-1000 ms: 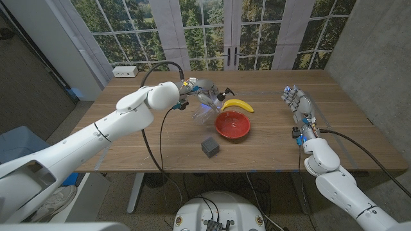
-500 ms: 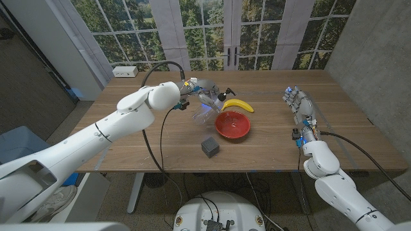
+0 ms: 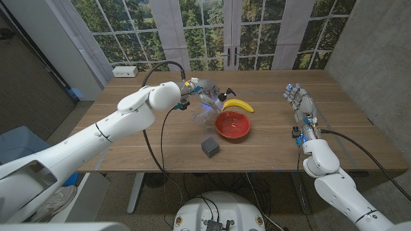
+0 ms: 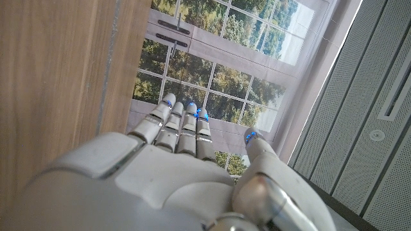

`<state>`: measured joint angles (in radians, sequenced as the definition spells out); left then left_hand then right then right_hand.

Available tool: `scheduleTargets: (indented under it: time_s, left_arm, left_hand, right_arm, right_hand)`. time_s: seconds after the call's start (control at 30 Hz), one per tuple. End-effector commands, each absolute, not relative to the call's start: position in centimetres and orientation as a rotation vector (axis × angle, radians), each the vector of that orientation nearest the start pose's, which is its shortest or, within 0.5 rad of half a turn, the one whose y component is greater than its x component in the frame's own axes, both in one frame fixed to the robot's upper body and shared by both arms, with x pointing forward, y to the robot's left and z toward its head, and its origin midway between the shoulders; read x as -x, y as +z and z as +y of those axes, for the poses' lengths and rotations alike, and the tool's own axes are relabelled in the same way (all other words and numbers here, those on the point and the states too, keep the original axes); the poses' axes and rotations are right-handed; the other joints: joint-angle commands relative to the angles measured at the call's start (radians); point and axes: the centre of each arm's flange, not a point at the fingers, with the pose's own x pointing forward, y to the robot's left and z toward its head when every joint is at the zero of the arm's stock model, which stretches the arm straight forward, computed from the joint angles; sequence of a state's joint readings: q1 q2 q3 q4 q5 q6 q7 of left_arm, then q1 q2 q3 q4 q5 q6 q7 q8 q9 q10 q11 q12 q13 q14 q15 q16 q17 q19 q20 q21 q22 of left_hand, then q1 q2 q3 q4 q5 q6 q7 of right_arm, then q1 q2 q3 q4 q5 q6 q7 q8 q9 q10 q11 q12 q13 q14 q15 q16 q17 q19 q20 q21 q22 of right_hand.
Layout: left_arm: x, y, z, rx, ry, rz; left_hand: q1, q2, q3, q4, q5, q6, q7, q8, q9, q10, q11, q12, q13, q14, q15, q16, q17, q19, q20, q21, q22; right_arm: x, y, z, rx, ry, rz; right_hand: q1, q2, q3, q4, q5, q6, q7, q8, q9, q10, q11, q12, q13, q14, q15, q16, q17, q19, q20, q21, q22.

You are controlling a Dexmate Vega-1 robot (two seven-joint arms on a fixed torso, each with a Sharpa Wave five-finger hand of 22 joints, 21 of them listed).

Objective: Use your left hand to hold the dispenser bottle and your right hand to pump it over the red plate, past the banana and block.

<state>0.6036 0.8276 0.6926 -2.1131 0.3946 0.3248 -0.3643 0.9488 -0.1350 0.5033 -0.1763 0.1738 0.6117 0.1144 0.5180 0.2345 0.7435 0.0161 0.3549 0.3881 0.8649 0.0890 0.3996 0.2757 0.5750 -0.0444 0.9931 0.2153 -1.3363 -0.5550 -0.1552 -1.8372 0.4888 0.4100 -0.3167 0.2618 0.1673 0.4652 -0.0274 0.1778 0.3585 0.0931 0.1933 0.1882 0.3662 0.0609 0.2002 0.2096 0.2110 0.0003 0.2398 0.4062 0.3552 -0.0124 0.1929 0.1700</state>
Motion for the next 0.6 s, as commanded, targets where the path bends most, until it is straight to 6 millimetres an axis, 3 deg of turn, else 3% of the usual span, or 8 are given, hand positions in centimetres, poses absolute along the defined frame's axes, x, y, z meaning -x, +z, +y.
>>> scheduleTargets:
  time_s: [0.03, 0.6]
  left_arm:
    - [-51.7, 8.6, 11.7, -1.451, -0.345, -0.688]
    - [-51.3, 8.5, 11.5, -1.460, -0.341, -0.692]
  left_hand:
    - [0.270, 0.281, 0.009, 0.000, 0.006, 0.157, -0.148, 0.002, 0.004, 0.214, -0.208, -0.001, 0.006, 0.209, -0.329, 0.002, 0.005, 0.001, -0.131, 0.012, 0.001]
    - [0.270, 0.281, 0.010, 0.000, 0.006, 0.160, -0.150, -0.001, 0.005, 0.215, -0.208, -0.007, 0.009, 0.211, -0.329, 0.000, 0.007, -0.004, -0.131, 0.027, -0.007]
  right_arm:
    - [-50.5, -5.6, -30.2, -0.087, -0.008, -0.795]
    - [-50.0, -3.7, -28.9, 0.013, -0.004, -0.833]
  right_hand:
    - [-0.005, 0.011, 0.000, 0.006, 0.001, -0.004, 0.007, 0.003, 0.002, 0.004, 0.001, 0.008, 0.002, 0.006, 0.007, 0.008, 0.001, 0.006, 0.009, 0.007, 0.003]
    - [-0.008, 0.006, -0.001, 0.005, 0.001, -0.012, 0.014, 0.001, 0.002, -0.003, 0.003, 0.005, 0.002, 0.000, 0.012, 0.004, 0.000, 0.004, 0.015, 0.006, 0.003]
